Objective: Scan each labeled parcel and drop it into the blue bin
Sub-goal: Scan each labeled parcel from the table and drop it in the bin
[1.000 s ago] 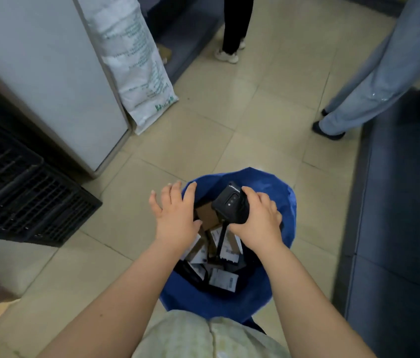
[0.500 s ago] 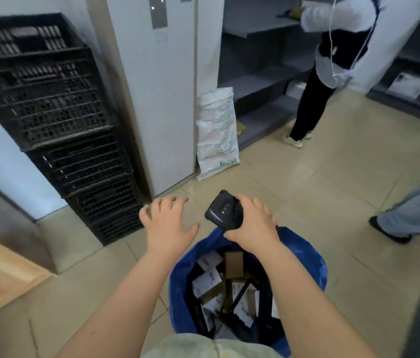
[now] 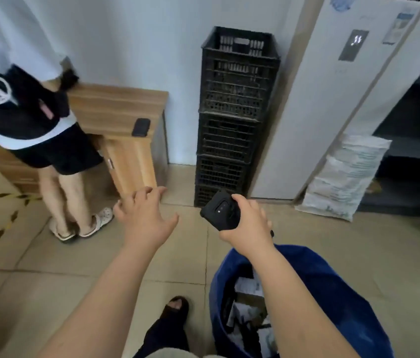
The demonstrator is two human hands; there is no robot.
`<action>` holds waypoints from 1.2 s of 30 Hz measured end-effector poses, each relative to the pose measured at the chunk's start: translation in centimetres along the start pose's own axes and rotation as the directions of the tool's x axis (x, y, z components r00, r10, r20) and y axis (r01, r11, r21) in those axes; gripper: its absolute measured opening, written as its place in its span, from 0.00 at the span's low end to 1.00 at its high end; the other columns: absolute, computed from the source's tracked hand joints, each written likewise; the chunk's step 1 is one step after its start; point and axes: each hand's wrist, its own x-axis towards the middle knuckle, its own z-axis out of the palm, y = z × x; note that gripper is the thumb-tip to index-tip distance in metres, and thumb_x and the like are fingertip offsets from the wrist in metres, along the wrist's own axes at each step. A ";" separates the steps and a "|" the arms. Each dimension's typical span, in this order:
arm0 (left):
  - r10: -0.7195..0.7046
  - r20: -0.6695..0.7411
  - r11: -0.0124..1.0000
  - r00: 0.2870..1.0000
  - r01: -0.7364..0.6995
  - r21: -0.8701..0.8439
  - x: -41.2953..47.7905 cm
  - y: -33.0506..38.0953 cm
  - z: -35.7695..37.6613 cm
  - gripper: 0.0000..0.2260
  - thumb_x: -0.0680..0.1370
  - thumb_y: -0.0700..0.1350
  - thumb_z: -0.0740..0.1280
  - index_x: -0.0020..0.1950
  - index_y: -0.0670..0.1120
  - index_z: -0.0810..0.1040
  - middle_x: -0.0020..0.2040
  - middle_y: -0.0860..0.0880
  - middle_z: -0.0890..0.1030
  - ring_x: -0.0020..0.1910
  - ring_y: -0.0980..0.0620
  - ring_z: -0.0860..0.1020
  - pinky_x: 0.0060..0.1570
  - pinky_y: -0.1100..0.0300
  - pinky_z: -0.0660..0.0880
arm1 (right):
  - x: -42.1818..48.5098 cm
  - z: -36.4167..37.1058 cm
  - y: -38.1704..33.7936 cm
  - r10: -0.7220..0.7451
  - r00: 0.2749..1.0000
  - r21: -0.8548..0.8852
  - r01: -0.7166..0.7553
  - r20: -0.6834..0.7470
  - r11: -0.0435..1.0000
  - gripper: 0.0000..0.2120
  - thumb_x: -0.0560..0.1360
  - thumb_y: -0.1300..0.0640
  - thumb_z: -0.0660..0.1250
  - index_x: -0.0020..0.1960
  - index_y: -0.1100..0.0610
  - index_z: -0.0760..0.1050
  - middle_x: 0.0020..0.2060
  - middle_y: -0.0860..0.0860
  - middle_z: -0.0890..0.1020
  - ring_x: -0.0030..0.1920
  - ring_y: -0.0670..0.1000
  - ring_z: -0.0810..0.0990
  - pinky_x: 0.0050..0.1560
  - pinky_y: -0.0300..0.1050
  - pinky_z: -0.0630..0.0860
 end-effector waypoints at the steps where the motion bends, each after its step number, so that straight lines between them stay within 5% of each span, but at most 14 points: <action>1: -0.060 -0.009 0.998 0.998 0.060 0.001 -1.0 -1.9 -1.0 0.28 0.70 0.59 0.71 0.69 0.58 0.72 0.67 0.52 0.72 0.70 0.45 0.63 0.71 0.43 0.56 | -0.3 0.9 -1.5 -0.049 0.998 0.001 0.049 0.041 0.999 0.40 0.67 0.53 0.73 0.74 0.42 0.60 0.66 0.47 0.68 0.66 0.53 0.65 0.68 0.54 0.64; 7: -0.409 -0.101 0.911 0.907 0.412 0.014 -6.6 -13.2 -8.1 0.29 0.71 0.56 0.71 0.70 0.57 0.69 0.69 0.50 0.70 0.71 0.44 0.61 0.73 0.40 0.55 | -3.4 7.0 -12.3 -0.334 0.912 -0.016 0.347 0.239 0.938 0.40 0.66 0.51 0.74 0.74 0.40 0.60 0.63 0.46 0.69 0.65 0.53 0.66 0.66 0.52 0.65; 16: -0.690 -0.290 0.693 0.663 0.721 -0.004 -16.0 -32.0 -19.5 0.32 0.73 0.61 0.70 0.74 0.58 0.66 0.72 0.48 0.68 0.73 0.42 0.61 0.73 0.40 0.51 | -11.5 18.9 -30.8 -0.671 0.667 0.052 0.696 0.324 0.716 0.34 0.64 0.52 0.72 0.67 0.40 0.64 0.61 0.48 0.73 0.64 0.58 0.70 0.64 0.58 0.68; 27: -0.872 -0.393 0.356 0.292 0.929 -0.099 -29.1 -52.9 -31.3 0.32 0.72 0.60 0.71 0.74 0.56 0.67 0.72 0.46 0.67 0.73 0.41 0.60 0.72 0.43 0.51 | -25.8 36.1 -51.4 -0.799 0.380 0.145 0.858 0.465 0.492 0.36 0.65 0.50 0.77 0.69 0.42 0.65 0.59 0.48 0.73 0.62 0.57 0.70 0.62 0.55 0.67; 36: -0.913 -0.356 0.252 0.200 0.962 -0.106 -29.5 -61.1 -32.3 0.33 0.73 0.63 0.69 0.75 0.57 0.64 0.73 0.47 0.66 0.75 0.42 0.58 0.73 0.41 0.49 | -28.9 44.4 -58.8 -0.770 0.331 0.146 0.868 0.545 0.475 0.33 0.63 0.52 0.75 0.65 0.43 0.67 0.55 0.48 0.73 0.58 0.56 0.72 0.56 0.51 0.68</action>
